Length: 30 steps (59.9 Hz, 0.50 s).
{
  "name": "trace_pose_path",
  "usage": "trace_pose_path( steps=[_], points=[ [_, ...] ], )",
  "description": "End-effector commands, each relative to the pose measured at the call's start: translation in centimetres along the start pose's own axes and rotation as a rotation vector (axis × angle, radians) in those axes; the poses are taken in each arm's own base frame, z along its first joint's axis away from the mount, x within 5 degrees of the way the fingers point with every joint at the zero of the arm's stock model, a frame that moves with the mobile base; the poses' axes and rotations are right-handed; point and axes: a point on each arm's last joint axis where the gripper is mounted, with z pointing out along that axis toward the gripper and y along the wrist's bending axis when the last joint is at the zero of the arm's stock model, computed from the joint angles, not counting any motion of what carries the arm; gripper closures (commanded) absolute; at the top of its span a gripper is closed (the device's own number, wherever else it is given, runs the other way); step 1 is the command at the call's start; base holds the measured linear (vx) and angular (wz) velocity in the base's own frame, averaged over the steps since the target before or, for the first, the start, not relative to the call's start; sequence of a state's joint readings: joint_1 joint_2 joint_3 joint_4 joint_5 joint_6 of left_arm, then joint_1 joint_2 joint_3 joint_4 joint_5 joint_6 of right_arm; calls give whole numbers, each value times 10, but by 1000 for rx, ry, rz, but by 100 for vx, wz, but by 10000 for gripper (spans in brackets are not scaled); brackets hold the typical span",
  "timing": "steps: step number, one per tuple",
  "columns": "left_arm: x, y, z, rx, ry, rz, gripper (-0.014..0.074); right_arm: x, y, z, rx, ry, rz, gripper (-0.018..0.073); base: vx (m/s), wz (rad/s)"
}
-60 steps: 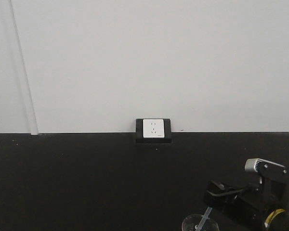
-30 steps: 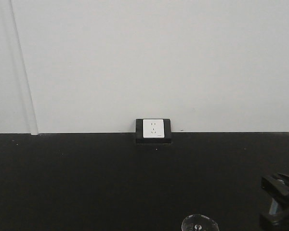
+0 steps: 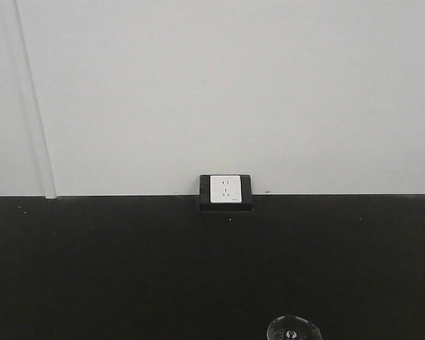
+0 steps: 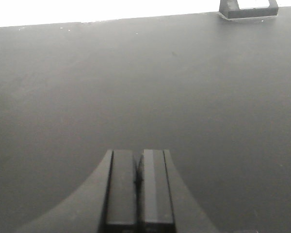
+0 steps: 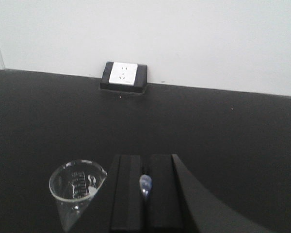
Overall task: Grab transparent chemical and place on left bench
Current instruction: 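Raise the held pipette with the right gripper away from the beaker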
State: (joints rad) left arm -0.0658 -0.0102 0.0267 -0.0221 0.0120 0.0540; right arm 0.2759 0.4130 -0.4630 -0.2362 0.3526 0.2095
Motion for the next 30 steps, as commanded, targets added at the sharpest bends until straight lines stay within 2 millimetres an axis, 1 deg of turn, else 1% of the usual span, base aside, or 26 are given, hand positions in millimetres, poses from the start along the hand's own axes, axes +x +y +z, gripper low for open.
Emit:
trace_pose_path(
  steps=[1,7,13,30],
  points=[
    [-3,0,-1,-2,-81,-9,600,-12,0,-11,-12,-132,-16,562,0,0],
    [-3,0,-1,-2,-81,-9,600,-12,-1,-17,-8,-152,-15,562,0,0],
    [-3,0,-1,-2,-81,-9,600,-9,-2,-21,1,-132,-11,561,0,0],
    [-3,0,-1,-2,-81,-9,600,-7,-2,-22,7,-108,-10,561,0,0]
  ],
)
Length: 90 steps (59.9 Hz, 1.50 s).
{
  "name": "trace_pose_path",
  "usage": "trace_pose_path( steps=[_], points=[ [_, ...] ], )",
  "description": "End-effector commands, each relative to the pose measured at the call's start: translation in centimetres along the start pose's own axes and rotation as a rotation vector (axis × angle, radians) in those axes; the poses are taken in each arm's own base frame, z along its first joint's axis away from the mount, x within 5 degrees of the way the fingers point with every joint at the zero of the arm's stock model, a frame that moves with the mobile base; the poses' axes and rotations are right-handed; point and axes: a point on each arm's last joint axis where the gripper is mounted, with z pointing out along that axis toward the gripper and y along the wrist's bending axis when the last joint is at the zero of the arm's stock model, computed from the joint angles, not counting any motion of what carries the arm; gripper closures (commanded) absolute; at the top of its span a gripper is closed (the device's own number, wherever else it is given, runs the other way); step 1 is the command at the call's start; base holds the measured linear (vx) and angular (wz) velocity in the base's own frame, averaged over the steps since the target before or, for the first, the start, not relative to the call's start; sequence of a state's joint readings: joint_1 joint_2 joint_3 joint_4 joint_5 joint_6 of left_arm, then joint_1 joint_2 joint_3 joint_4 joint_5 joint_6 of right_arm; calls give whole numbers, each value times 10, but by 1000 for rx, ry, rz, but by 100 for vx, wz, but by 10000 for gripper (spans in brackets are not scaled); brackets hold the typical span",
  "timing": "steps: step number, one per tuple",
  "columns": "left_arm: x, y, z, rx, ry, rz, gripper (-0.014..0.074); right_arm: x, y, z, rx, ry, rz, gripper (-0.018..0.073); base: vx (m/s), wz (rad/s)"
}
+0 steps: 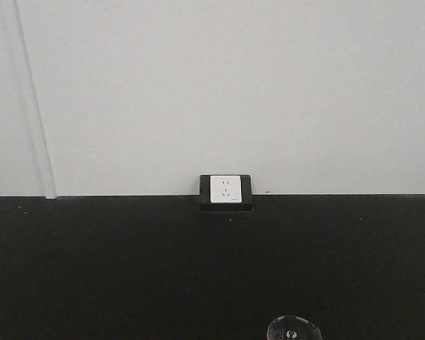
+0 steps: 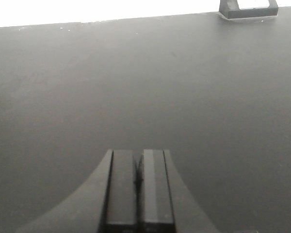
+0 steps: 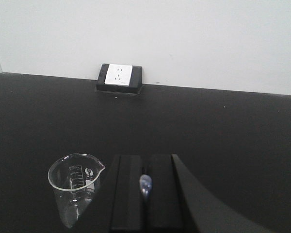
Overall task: Grab transparent chemical and place on left bench
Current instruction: 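Raise the held pipette with the right gripper away from the beaker, then drive the base to the bench with white bins, holding the pipette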
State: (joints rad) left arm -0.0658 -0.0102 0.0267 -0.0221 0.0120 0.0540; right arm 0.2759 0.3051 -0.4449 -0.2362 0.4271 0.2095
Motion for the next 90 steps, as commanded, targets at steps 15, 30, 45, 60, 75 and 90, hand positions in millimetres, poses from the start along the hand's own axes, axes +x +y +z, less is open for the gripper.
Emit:
trace_pose_path(
  steps=[15,30,45,60,75,90],
  points=[
    [-3,0,-1,-2,-81,-9,600,-15,1,-2,-10,-92,-17,561,0,0],
    [-3,0,-1,-2,-81,-9,600,-15,1,-2,-10,-92,-17,561,0,0],
    [-3,0,-1,-2,-81,-9,600,-15,1,-2,-10,-92,-17,561,-1,-1],
    [-3,0,-1,-2,-81,-9,600,-15,1,-2,-10,-92,-17,561,-10,-7],
    [-3,0,-1,-2,-81,-9,600,-15,1,-2,-10,-92,-17,561,-21,-7],
    [-3,0,-1,-2,-81,-9,600,-15,1,-2,-10,-92,-17,561,-24,7]
  ],
)
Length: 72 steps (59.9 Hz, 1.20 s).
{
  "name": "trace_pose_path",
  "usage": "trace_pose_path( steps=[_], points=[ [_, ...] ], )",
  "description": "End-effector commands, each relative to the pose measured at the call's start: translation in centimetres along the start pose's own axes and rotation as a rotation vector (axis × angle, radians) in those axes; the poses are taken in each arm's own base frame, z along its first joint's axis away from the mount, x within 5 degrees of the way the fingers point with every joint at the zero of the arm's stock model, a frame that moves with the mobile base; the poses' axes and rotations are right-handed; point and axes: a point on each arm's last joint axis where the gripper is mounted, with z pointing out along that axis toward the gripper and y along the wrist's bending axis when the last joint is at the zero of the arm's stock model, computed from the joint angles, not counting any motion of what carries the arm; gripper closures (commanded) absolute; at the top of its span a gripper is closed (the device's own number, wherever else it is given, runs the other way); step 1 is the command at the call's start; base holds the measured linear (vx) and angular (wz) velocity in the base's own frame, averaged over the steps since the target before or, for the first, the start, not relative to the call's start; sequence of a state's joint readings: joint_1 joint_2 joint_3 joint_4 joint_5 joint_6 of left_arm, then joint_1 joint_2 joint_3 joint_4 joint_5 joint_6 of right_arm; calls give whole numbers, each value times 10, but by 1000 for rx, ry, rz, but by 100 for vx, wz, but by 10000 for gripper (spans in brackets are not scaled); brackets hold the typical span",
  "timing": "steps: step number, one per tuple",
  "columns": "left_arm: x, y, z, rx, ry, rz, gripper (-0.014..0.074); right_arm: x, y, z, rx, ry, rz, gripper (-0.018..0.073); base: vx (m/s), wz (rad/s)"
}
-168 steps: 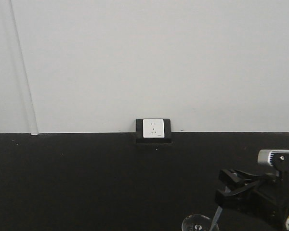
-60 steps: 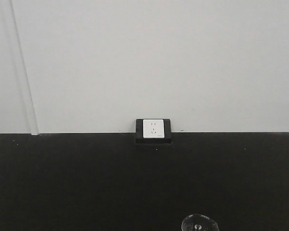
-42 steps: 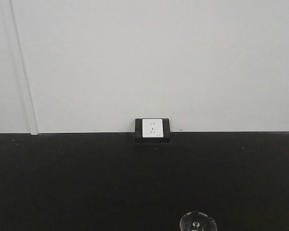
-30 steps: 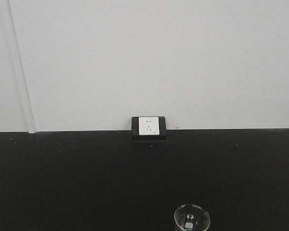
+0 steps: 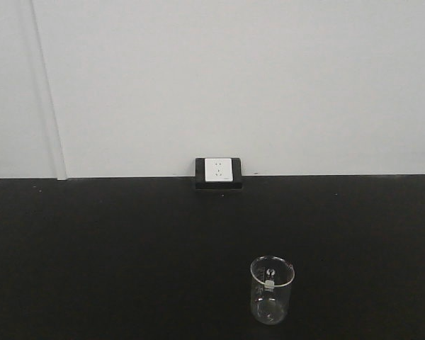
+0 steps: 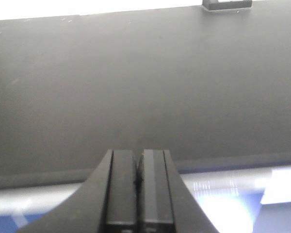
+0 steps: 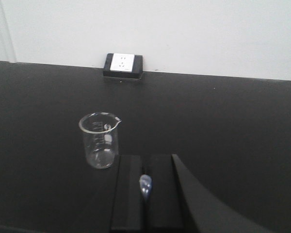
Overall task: Grab transparent chemical and place on left bench
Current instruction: 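Drive the base to the bench with white bins, holding the pipette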
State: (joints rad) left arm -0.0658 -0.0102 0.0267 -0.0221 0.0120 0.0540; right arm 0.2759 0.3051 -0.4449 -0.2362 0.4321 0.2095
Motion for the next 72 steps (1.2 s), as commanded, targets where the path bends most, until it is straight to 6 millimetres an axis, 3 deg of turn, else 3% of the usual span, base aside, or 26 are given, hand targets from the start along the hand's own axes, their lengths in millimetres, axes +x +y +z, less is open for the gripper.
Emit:
trace_pose_path(
  steps=[1,72],
  points=[
    [-3,0,-1,-2,-81,-9,600,-15,1,-2,-11,-97,-17,561,-25,15],
    [-3,0,-1,-2,-81,-9,600,-15,1,-2,-11,-97,-17,561,-27,49]
  ],
)
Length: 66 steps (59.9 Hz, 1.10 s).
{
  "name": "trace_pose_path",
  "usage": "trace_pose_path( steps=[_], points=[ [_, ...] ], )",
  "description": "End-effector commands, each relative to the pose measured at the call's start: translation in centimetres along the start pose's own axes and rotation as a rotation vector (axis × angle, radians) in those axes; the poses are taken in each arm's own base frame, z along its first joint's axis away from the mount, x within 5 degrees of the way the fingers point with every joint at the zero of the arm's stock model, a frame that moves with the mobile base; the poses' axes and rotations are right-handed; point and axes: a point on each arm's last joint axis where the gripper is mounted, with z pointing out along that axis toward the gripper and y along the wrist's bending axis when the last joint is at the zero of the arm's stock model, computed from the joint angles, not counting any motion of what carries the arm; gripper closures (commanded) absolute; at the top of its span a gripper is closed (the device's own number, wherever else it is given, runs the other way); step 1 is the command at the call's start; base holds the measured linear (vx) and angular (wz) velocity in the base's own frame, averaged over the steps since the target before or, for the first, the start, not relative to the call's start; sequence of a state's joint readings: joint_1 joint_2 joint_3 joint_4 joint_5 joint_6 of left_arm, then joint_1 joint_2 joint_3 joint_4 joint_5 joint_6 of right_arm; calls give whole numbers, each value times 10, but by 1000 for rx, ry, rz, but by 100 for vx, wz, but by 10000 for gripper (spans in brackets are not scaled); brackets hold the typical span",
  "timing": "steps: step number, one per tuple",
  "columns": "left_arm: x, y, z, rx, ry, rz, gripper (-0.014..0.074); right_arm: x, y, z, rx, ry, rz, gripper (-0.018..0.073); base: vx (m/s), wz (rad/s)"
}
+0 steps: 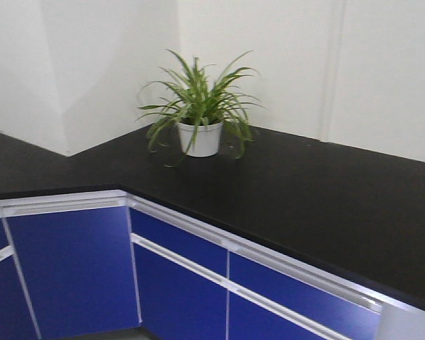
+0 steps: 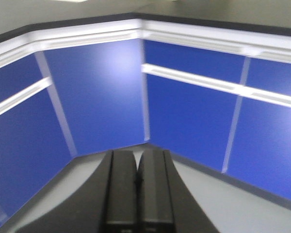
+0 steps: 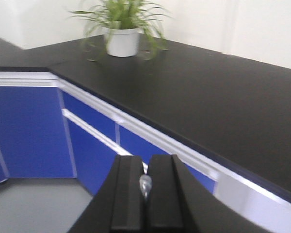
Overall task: Grab transparent chemical and place on left bench
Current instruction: 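Drive the base to the bench with white bins, holding the pipette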
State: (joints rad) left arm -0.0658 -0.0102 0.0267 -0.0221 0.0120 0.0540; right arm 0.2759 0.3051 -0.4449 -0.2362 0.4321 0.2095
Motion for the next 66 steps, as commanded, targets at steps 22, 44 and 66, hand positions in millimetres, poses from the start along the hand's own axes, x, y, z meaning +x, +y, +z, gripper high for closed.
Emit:
trace_pose_path(
  steps=[22,44,66],
  points=[
    [-3,0,-1,-2,-81,-9,600,-15,1,-2,-11,-97,-17,561,-19,73],
    [-3,0,-1,-2,-81,-9,600,-15,1,-2,-11,-97,-17,561,-17,66],
    [-3,0,-1,-2,-81,-9,600,-15,1,-2,-11,-97,-17,561,-13,52]
  ],
)
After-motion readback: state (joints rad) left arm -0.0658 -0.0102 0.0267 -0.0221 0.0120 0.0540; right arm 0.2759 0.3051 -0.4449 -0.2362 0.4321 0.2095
